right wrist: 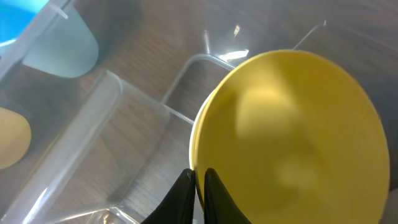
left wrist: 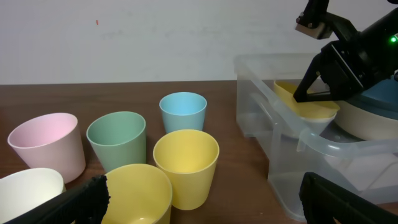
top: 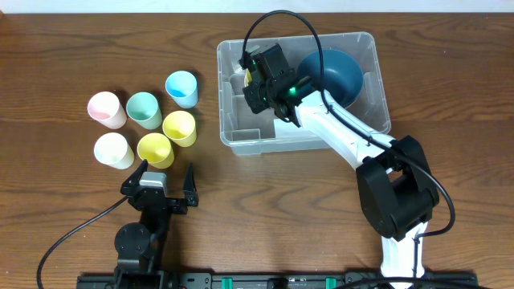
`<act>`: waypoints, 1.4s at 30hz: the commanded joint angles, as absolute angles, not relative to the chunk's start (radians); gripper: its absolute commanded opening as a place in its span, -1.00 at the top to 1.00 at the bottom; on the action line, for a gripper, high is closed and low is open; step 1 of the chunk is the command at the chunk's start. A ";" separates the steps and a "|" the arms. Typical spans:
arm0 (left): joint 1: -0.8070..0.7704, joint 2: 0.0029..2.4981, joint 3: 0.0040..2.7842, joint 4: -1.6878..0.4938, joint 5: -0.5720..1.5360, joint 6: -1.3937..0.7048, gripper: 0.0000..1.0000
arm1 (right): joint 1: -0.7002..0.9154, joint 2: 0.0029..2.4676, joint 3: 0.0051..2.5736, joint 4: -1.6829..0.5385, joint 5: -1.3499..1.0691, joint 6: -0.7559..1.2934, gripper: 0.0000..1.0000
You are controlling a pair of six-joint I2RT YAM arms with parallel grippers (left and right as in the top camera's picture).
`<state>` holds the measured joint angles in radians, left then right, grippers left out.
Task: Pack container
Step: 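Release the yellow bowl and withdraw the right gripper to rest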
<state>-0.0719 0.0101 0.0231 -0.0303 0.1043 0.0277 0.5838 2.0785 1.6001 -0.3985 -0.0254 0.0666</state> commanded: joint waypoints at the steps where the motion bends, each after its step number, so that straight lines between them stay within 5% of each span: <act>1: -0.066 0.004 0.004 -0.063 0.117 0.041 -0.96 | 0.583 2.048 1.619 -0.411 -0.007 0.043 0.84; 2: -0.066 0.004 0.004 -0.063 0.117 0.041 -0.96 | 0.583 2.048 1.619 -0.416 -0.007 0.034 0.71; 4: -0.066 0.004 0.004 -0.063 0.117 0.041 -0.96 | 0.586 2.048 1.619 -0.420 -0.008 0.007 -0.04; 6: -0.066 0.004 0.004 -0.063 0.117 0.041 -0.96 | 0.587 2.046 1.620 -0.421 -0.008 -0.018 -0.24; 16: -0.066 0.004 0.004 -0.063 0.117 0.041 -0.96 | 0.588 1.945 1.665 -0.484 -0.014 -0.031 -0.28; 22: -0.066 0.004 0.004 -0.063 0.117 0.041 -0.96 | 0.542 1.768 1.711 -0.628 0.079 0.017 -0.65; 29: -0.066 0.004 0.004 -0.063 0.117 0.041 -0.96 | 0.308 1.545 1.711 -0.818 0.230 0.189 -0.99; 42: -0.066 0.004 0.004 -0.063 0.117 0.041 -0.96 | -0.175 1.465 1.705 -1.084 0.183 0.366 -0.99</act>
